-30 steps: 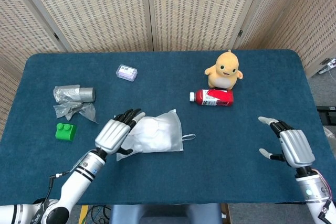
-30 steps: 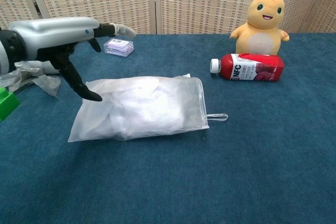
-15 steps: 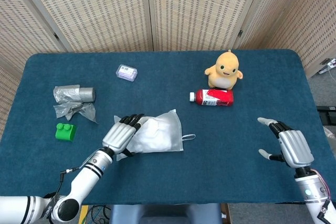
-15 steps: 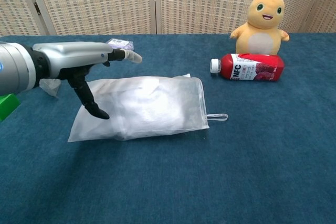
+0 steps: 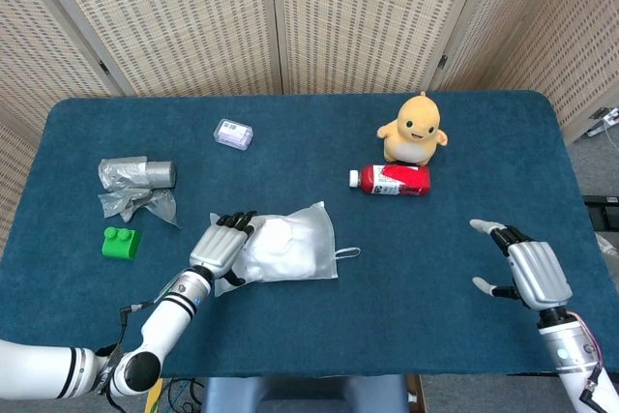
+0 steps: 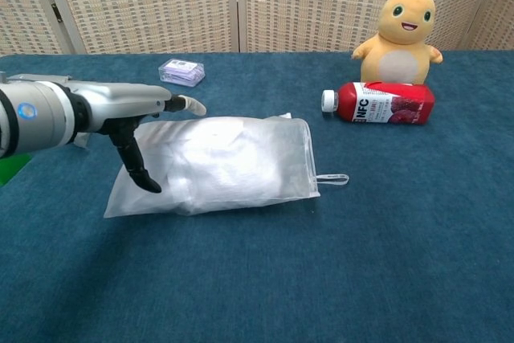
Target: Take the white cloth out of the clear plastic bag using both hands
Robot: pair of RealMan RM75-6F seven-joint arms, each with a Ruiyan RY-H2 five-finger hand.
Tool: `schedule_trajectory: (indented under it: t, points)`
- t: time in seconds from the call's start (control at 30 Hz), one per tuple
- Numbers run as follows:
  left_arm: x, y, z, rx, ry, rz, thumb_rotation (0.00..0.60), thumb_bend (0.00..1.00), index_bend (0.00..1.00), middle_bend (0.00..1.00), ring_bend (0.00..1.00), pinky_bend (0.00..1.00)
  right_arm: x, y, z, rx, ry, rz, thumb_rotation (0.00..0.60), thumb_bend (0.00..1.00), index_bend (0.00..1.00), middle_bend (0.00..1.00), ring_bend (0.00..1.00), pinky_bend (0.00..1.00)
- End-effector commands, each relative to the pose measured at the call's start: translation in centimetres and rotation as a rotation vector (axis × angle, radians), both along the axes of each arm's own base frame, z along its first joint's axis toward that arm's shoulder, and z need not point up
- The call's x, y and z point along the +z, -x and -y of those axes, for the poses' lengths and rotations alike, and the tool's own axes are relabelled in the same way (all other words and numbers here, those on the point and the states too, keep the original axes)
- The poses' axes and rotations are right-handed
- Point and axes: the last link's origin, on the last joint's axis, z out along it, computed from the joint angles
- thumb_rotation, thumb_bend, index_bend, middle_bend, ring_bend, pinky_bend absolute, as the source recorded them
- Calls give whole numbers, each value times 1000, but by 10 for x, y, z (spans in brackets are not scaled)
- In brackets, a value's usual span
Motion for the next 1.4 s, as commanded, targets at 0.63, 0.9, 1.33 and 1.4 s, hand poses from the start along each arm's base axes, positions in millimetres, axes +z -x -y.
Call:
schedule_trajectory:
  t: [0.63, 0.9, 1.33, 1.4]
  points:
    - [-11, -8, -13, 62, 1, -107, 600, 0, 0, 0, 0, 203, -7, 5, -1, -11, -16, 9, 600, 0, 237, 286, 275, 504]
    - [-18, -12, -16, 40, -41, -117, 600, 0, 0, 0, 17, 347, -8, 5, 0, -11, -20, 11, 600, 0, 237, 286, 275, 504]
    - [-27, -17, -14, -76, -93, -159, 600, 0, 103, 219, 276, 472, -11, 2, 1, -3, -29, 13, 600, 0, 242, 286, 276, 504]
    - [-28, -17, -13, -89, -101, -161, 600, 0, 160, 278, 323, 505, -11, 2, 1, -3, -29, 13, 600, 0, 242, 286, 275, 504]
